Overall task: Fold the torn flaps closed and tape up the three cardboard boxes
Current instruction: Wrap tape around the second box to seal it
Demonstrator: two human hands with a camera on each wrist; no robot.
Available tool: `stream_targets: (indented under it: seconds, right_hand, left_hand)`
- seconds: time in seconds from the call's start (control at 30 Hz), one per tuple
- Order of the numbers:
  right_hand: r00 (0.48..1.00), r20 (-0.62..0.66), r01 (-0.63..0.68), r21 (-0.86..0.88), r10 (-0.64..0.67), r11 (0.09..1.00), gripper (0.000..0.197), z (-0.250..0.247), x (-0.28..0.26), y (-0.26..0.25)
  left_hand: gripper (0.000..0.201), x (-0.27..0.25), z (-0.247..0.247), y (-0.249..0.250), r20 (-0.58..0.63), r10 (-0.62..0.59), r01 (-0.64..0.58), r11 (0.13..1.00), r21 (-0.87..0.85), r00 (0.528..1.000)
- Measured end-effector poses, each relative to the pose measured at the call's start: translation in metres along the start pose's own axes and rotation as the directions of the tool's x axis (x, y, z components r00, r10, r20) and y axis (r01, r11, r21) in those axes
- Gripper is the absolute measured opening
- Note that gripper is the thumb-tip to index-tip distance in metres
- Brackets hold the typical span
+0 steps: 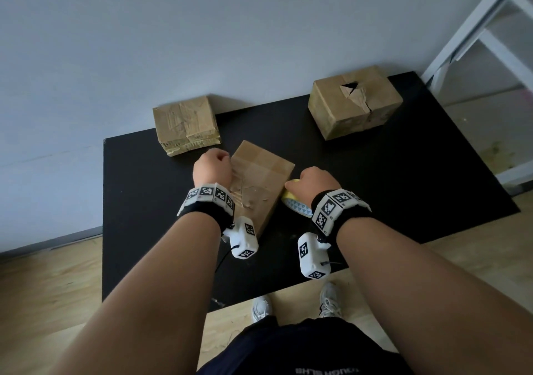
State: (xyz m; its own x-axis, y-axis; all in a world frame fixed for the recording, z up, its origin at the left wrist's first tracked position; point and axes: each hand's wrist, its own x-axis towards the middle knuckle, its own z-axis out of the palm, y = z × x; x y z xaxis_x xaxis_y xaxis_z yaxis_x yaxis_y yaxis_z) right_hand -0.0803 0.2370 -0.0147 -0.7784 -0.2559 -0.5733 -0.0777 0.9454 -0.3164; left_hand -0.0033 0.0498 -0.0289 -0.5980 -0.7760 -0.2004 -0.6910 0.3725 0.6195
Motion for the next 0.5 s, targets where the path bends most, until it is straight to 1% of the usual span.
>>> stream_targets:
  seconds: [0.07,0.13,0.23,0.3,0.37,0.43,0.5]
  right_hand:
    - [1.000,0.001,0.003,0.013,-0.003,1.000,0.029,0.001,-0.001,0.000]
    - [1.000,0.008,0.006,0.015,-0.006,1.000,0.029,0.001,-0.001,0.000]
    - [1.000,0.016,0.023,-0.004,-0.023,1.000,0.031,-0.001,-0.003,0.000]
    - [0.999,0.010,0.050,-0.025,-0.049,0.998,0.033,-0.003,-0.004,-0.001]
    - [0.998,0.008,0.069,-0.047,-0.069,0.997,0.033,-0.004,-0.005,-0.001]
    - [0.997,0.014,0.082,-0.052,-0.081,0.995,0.033,-0.005,-0.005,-0.001]
    - [0.996,0.019,0.092,-0.042,-0.091,0.995,0.033,-0.005,-0.004,-0.002]
  left_hand:
    - [0.027,-0.009,0.003,-0.001,0.019,0.070,-0.070,0.997,0.021,0.997]
    - [0.033,-0.014,0.003,-0.003,0.062,0.130,-0.135,0.987,0.083,0.990]
    - [0.040,-0.017,0.000,0.000,0.152,0.146,-0.174,0.966,0.193,0.977]
    - [0.048,-0.022,0.000,0.001,0.164,0.153,-0.184,0.963,0.196,0.974]
    - [0.058,-0.033,0.002,-0.001,0.165,0.189,-0.217,0.961,0.174,0.968]
    - [0.059,-0.046,0.006,-0.004,0.220,0.252,-0.299,0.930,0.213,0.942]
    - [0.059,-0.054,0.011,-0.009,0.338,0.278,-0.394,0.850,0.349,0.899]
